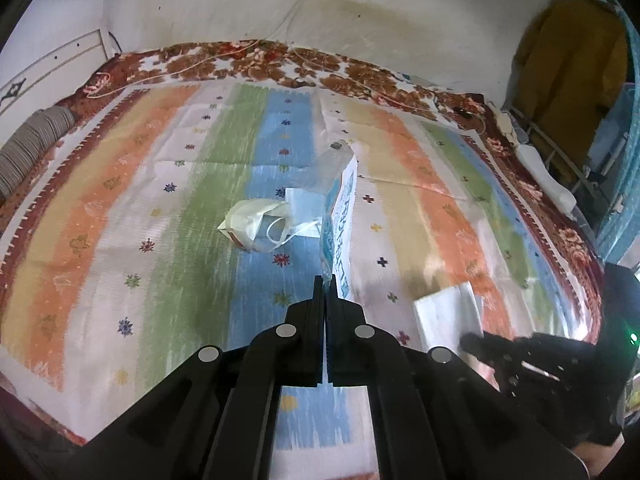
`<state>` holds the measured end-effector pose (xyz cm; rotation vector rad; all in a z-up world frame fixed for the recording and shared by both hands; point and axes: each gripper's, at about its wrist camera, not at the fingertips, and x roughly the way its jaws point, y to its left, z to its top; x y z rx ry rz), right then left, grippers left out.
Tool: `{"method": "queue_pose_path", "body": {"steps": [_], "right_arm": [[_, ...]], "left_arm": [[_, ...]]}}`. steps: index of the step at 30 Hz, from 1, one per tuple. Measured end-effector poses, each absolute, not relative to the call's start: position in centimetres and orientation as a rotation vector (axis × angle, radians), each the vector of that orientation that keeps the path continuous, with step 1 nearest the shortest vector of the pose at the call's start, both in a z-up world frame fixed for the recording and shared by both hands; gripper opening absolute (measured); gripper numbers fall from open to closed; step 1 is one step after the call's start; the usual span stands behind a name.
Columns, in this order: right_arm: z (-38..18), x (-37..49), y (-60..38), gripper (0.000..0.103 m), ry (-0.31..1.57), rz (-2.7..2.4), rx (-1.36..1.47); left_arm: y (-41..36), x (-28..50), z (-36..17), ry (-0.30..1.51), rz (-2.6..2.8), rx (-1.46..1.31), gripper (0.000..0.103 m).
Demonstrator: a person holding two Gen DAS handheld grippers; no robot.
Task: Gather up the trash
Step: 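Lift the mask package with the left tool while the right tool carries the napkin toward the bin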
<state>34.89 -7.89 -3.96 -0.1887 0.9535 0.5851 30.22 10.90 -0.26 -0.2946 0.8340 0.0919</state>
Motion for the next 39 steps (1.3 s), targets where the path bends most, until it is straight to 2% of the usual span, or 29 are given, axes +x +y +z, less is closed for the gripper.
{"method": "queue_pose_path", "body": {"steps": [14,39], "right_arm": [[-0.8,29.6,-8.7,0.005,0.863,0.601,-0.238],[0.3,19.7,-10.3,0.005,0.816,0.652,-0.220]], "left_arm": [[9.6,24.2,3.0,0.793,0.031,-0.331,0.000],[8.4,14.5,3.6,0.743,0.028,-0.440,0.000]]}}
